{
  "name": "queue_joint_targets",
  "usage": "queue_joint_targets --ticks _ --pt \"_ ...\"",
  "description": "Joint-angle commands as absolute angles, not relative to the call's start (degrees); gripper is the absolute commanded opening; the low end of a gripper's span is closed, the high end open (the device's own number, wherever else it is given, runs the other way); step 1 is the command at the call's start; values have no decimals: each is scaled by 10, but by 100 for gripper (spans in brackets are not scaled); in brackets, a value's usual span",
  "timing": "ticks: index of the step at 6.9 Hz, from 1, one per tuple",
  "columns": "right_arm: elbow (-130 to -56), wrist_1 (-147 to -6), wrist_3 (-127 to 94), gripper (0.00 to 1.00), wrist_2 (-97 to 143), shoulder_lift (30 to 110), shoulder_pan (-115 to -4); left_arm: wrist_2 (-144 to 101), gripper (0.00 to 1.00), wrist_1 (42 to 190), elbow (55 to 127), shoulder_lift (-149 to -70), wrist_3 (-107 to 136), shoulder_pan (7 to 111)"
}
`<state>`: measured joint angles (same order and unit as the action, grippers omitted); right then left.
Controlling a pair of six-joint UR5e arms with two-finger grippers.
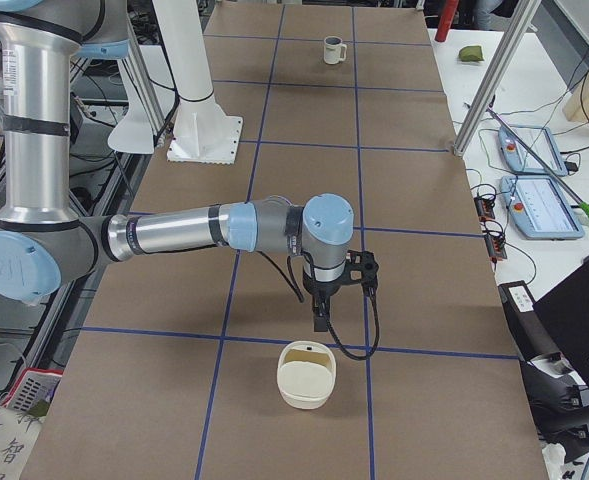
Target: Left arm hands cup to right arm to dump lemon
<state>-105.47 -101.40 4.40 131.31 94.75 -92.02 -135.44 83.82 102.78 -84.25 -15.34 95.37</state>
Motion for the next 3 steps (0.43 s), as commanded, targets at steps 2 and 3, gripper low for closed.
queue_joint_targets --ticks 2,3 --pt "-1056 -1013 44 100 1313 947 -920 -1351 100 838 1037 -843 -150 954" --pt "-1086 -1014 44 100 1310 951 -921 -1349 100 838 1046 -842 -151 954"
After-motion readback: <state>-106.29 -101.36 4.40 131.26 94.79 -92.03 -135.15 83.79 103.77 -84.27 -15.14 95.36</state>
